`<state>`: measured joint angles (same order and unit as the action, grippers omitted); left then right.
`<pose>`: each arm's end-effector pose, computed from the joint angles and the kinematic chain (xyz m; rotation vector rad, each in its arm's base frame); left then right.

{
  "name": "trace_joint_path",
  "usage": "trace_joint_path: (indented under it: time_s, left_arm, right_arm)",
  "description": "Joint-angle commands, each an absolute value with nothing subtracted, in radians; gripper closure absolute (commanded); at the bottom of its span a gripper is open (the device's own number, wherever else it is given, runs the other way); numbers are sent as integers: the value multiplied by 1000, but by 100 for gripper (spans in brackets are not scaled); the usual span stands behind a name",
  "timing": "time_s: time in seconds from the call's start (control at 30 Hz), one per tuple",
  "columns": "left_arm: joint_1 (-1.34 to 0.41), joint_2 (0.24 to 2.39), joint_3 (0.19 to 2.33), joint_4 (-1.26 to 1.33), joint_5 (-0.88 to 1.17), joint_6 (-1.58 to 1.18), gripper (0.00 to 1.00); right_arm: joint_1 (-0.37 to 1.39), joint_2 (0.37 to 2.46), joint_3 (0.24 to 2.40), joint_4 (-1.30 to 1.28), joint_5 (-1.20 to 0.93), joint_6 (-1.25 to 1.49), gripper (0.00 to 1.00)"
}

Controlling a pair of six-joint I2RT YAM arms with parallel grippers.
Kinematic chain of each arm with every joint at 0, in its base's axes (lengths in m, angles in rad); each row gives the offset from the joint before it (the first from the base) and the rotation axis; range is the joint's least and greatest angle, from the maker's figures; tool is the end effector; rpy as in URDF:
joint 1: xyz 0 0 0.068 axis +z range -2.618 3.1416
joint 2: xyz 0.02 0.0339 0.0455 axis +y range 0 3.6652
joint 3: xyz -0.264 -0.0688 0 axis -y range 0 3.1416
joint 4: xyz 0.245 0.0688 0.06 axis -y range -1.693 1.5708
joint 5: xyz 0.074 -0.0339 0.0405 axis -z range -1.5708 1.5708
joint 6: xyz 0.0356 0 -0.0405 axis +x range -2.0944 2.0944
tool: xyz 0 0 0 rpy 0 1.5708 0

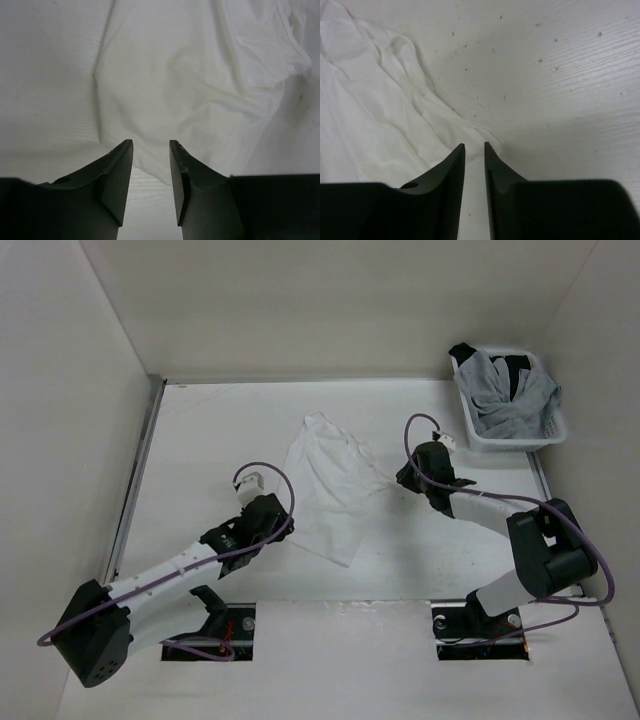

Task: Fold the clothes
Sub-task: Flatten the tank top out

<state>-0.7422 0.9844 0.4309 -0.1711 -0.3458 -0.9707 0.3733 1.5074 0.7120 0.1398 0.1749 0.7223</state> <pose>0.1514 -0.1225 0.1844 -0.4400 2.2544 -0.5170 0.2854 0.1051 0.1775 0.4849 2.1927 0.4075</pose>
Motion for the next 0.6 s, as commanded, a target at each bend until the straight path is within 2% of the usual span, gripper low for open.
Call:
trace_joint_path:
  time_s: [0.0,0.07,0.2,0.37,0.5,0.57]
  left_arm:
    - [-737,940,500,-270,-538,-913,65]
    - [-728,954,544,-235,-615,-856,62]
    - [-676,1138,676,-50,-618,-766,59]
    - [-575,1515,953,147,-525,-660,58]
    - [-478,1855,1278,134,-456,-557,61]
    - [-437,2012,1447,104,-384,-503,66]
  right_arm:
    - [373,1511,749,129,201,686,66]
    - [373,1513,750,135,199,684,59]
    - [360,1528,770,132,196,689,55]
    - [360,1565,781,158,123,706,56]
    - [361,1560,761,199,103,704,58]
    - [364,1559,755,207,97,707,60]
